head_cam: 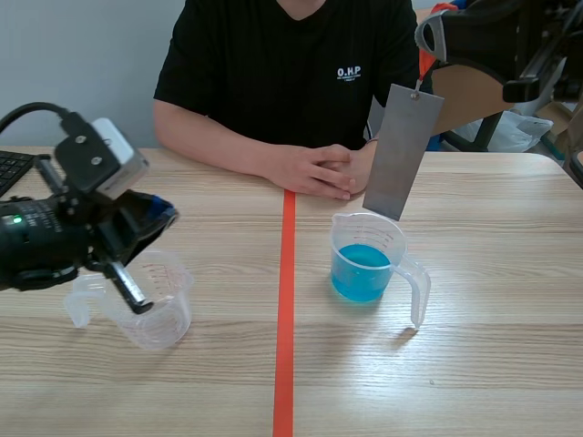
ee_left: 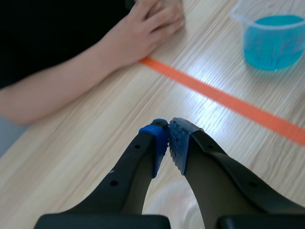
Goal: Do the redox reaction experiment.
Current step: 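Raise the plate and point at it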
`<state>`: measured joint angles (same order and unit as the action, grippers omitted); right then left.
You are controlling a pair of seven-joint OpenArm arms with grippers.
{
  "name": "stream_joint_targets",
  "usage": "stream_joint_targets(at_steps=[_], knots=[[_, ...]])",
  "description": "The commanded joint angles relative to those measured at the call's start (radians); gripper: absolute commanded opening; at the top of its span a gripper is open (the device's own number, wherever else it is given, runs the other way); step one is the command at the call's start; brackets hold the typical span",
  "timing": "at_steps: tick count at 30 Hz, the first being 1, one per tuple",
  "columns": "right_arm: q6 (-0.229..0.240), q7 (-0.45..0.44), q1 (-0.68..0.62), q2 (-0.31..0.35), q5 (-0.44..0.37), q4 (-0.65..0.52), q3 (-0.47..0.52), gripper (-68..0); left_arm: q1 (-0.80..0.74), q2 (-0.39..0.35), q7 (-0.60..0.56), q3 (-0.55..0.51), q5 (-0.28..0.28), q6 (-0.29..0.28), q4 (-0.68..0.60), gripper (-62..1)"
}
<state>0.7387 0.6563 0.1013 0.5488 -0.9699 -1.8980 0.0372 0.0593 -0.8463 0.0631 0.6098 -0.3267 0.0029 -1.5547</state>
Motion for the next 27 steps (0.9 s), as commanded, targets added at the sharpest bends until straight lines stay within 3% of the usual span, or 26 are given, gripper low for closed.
stream_joint_targets(at_steps=[1,5,10,19,27], knots=[[0.007,-0.014,0.01,0.01,-0.007,-0.014,0.01,-65.8,-0.077,-0.025,-0.01,-0.051,-0.029,0.016,-0.019,-55.8],[0.007,-0.015,0.01,0.01,-0.007,-0.014,0.01,-65.8,-0.299,-0.061,-0.01,-0.209,-0.055,0.065,-0.05,-55.8],[0.007,-0.015,0.01,0.01,-0.007,-0.014,0.01,-65.8,-0.569,-0.043,-0.052,-0.39,-0.056,0.067,-0.05,-55.8],[0.007,-0.015,0.01,0.011,-0.007,-0.014,0.01,-65.8,-0.919,0.079,-0.135,-0.645,-0.051,0.066,-0.049,-55.2],[0.007,-0.014,0.018,0.01,-0.006,-0.014,0.008,-65.8,-1.061,0.215,-0.124,-0.717,-0.052,0.066,-0.047,-55.2]])
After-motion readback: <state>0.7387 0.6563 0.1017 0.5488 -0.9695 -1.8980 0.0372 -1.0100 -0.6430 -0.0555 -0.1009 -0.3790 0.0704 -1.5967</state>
